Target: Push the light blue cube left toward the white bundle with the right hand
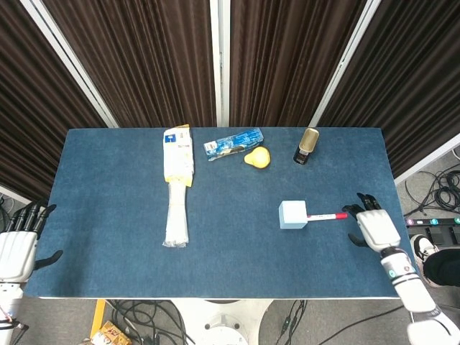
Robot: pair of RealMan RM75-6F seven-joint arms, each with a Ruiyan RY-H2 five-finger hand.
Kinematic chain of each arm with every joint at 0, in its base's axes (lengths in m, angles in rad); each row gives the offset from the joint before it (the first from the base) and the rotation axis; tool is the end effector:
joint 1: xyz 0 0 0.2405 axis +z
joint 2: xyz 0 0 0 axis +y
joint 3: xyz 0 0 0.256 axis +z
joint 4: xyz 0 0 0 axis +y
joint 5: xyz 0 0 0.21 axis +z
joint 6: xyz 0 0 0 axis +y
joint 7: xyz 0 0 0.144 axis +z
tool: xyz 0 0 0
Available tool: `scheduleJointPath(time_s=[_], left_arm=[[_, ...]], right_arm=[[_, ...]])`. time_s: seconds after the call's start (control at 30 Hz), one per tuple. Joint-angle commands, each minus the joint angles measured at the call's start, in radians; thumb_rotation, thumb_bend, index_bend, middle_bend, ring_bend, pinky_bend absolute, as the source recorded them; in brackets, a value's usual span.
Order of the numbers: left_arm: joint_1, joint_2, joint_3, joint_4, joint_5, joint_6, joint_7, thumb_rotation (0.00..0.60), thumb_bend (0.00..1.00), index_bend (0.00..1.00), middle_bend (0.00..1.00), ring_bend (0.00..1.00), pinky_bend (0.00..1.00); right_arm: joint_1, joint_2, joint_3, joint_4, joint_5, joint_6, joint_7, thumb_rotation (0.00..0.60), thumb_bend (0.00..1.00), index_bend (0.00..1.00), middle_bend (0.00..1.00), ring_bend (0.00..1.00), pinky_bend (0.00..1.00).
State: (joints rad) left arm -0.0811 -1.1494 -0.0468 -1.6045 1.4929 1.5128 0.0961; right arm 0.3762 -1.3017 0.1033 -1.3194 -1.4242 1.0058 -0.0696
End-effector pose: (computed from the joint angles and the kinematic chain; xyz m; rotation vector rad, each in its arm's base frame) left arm -0.3102 0.1791 0.1536 -1.3859 -0.8359 -0.8601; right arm -0.3189 -0.2850 0.0817 1.7213 -0.9144 0.6562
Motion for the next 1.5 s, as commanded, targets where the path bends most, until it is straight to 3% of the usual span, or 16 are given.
scheduleJointPath(time_s=[0.03,0.27,0.5,0.87,1.5], left_arm=[[0.003,0.002,0.0,-0.001,-0.002,0.003,0.001,0.6,0.05,0.17,0.14,0.07,0.13],[0.013,0.004,0.003,0.002,-0.008,0.009,-0.004,0.6,0.05,0.17,0.14,0.07,0.13],[0.018,0.004,0.004,0.007,-0.011,0.012,-0.009,0.6,0.05,0.17,0.14,0.07,0.13],[0.022,-0.002,0.004,0.02,-0.01,0.013,-0.018,0.6,0.05,0.17,0.14,0.07,0.13],[0.034,-0.006,0.005,0.032,-0.009,0.025,-0.03,0.6,0.05,0.17,0.14,0.07,0.13]], right_arm=[[0.074,-0.101,0.021,0.122,0.044,-0.079,-0.027,0.6,0.18,0.32,0.33,0.03,0.09],[0.127,-0.214,0.022,0.277,0.056,-0.117,-0.019,0.6,0.18,0.37,0.4,0.07,0.11],[0.142,-0.265,0.013,0.35,0.055,-0.121,0.016,0.6,0.18,0.43,0.45,0.09,0.12],[0.142,-0.272,-0.013,0.375,0.054,-0.125,0.022,0.6,0.2,0.47,0.48,0.1,0.12],[0.146,-0.263,-0.016,0.368,0.069,-0.12,0.023,0.6,0.36,0.56,0.51,0.14,0.14]])
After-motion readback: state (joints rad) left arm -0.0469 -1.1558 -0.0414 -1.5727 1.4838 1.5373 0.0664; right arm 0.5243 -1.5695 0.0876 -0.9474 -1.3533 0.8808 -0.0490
